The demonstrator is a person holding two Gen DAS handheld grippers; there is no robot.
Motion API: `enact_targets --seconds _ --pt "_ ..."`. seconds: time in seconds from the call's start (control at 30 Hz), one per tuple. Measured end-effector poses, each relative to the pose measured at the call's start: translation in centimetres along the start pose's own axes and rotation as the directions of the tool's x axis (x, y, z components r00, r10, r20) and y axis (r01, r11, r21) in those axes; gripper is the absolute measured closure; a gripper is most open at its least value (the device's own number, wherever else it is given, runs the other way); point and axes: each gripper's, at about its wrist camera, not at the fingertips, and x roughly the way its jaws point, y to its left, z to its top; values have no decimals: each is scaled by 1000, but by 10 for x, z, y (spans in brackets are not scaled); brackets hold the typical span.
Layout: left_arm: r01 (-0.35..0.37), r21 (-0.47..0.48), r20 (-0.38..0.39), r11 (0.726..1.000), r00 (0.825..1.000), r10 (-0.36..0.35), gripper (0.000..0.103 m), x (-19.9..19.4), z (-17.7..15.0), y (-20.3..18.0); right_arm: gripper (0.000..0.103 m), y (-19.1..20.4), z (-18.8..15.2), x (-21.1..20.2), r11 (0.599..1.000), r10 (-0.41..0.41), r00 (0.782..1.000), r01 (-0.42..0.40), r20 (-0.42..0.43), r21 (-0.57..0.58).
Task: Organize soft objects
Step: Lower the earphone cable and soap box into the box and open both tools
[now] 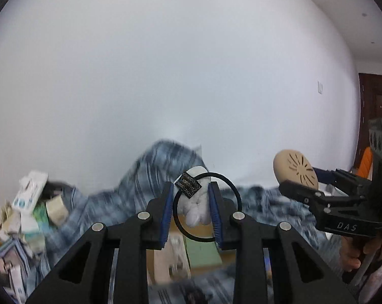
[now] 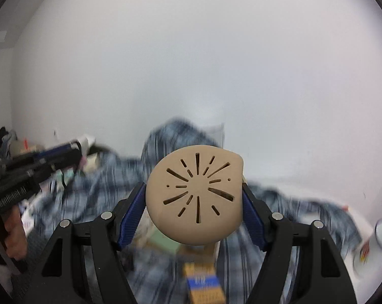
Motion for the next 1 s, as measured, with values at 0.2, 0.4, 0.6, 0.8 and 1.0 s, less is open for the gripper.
enact_targets --seconds 0.2,0.4,0.6,0.8,1.0 --pt "-28 -36 46 999 998 30 74 32 36 13 33 1 57 25 1000 -24 994 24 108 3" --pt "-46 -66 36 997 998 48 74 55 38 27 33 2 78 57 999 -38 988 38 152 6" --pt "-58 -74 -19 996 998 56 74 78 16 40 33 -1 61 84 999 -28 993 25 114 23" --pt "-80 -96 -91 992 993 71 74 97 2 48 33 -3 44 108 999 -15 998 12 57 42" --pt "-86 -109 -296 990 954 50 74 130 -12 49 33 -11 31 133 999 25 999 -23 -39 47"
